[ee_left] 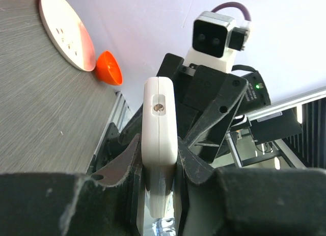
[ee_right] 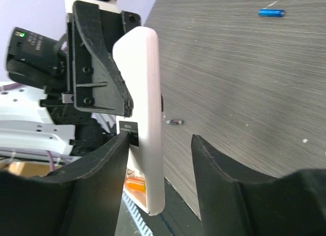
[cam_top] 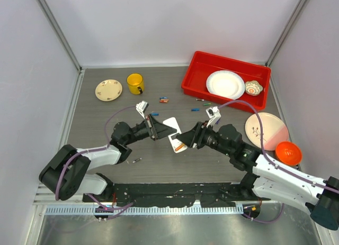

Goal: Load the batteries into the remote control
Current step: Load the battery into the remote control.

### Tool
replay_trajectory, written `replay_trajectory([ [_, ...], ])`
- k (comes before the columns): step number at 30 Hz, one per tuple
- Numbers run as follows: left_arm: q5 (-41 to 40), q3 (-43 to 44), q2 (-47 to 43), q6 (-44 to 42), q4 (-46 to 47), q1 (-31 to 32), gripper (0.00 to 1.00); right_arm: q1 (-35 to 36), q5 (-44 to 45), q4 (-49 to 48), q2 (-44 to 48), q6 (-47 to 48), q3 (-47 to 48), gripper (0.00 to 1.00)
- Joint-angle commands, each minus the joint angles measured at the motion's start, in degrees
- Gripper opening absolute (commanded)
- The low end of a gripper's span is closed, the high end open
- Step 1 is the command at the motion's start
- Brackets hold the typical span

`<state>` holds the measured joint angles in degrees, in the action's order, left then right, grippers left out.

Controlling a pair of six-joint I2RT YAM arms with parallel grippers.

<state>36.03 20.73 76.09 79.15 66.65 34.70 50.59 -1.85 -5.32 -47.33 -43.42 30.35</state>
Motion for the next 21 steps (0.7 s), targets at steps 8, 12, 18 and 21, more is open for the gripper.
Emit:
replay_trajectory([
  [8,-0.61,-0.34,2.74,4.52,15.17,-0.33,0.0,-5.41,-19.41,-20.07,-4.25,-8.7,-5.3,0.31],
  [12,-1.05,-0.25,2.74,4.26,15.53,-0.33,0.11,-5.59,-21.62,-20.78,-6.02,-8.26,-4.34,0.01],
  [18,-0.79,0.19,2.83,4.6,15.53,-0.33,0.38,-5.76,-23.02,-21.13,-7.07,-7.73,-3.72,0.01],
  [21,-0.7,0.27,3.09,4.87,15.79,-0.25,0.43,-5.85,-23.38,-22.18,-7.51,-8.26,-3.98,0.01],
])
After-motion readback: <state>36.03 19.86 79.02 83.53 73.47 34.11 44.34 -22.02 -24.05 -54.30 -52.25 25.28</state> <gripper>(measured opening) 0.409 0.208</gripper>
